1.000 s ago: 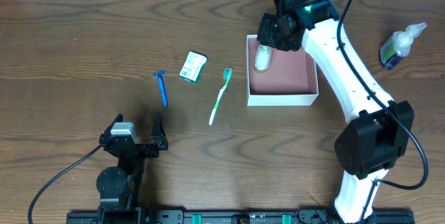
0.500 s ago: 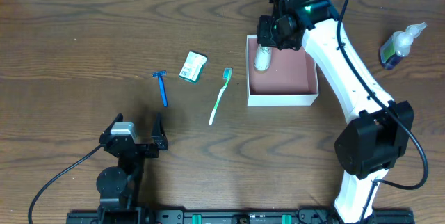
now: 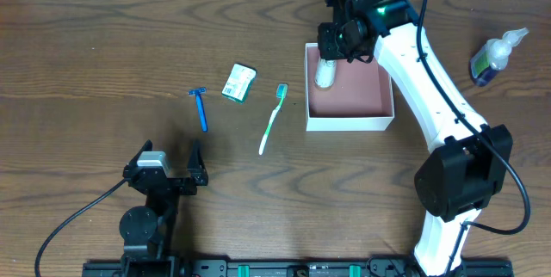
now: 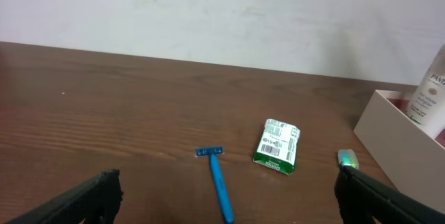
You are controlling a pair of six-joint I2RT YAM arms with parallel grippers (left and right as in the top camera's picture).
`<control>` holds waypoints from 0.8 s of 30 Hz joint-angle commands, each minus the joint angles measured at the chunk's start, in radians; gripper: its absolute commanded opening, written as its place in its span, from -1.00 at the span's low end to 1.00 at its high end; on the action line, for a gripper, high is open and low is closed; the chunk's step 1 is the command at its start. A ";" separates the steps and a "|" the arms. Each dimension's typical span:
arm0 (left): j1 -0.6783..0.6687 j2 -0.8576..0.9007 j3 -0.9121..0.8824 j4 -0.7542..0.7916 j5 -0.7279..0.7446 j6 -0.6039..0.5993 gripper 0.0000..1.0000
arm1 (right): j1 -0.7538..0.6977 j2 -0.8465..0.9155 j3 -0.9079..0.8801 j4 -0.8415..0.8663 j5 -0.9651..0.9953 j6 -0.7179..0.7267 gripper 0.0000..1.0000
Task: Pack container
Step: 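Lower the tube into the box and open the right gripper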
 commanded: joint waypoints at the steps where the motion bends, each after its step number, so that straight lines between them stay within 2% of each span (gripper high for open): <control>1: 0.006 -0.005 -0.018 -0.033 0.007 0.006 0.96 | 0.009 0.000 0.011 0.010 -0.082 -0.055 -0.53; 11: 0.006 -0.005 -0.018 -0.033 0.007 0.006 0.96 | 0.009 0.000 0.011 0.018 -0.100 -0.055 -0.49; 24: 0.005 -0.005 -0.018 -0.033 0.007 0.006 0.96 | 0.009 0.000 0.011 0.014 -0.024 -0.027 -0.25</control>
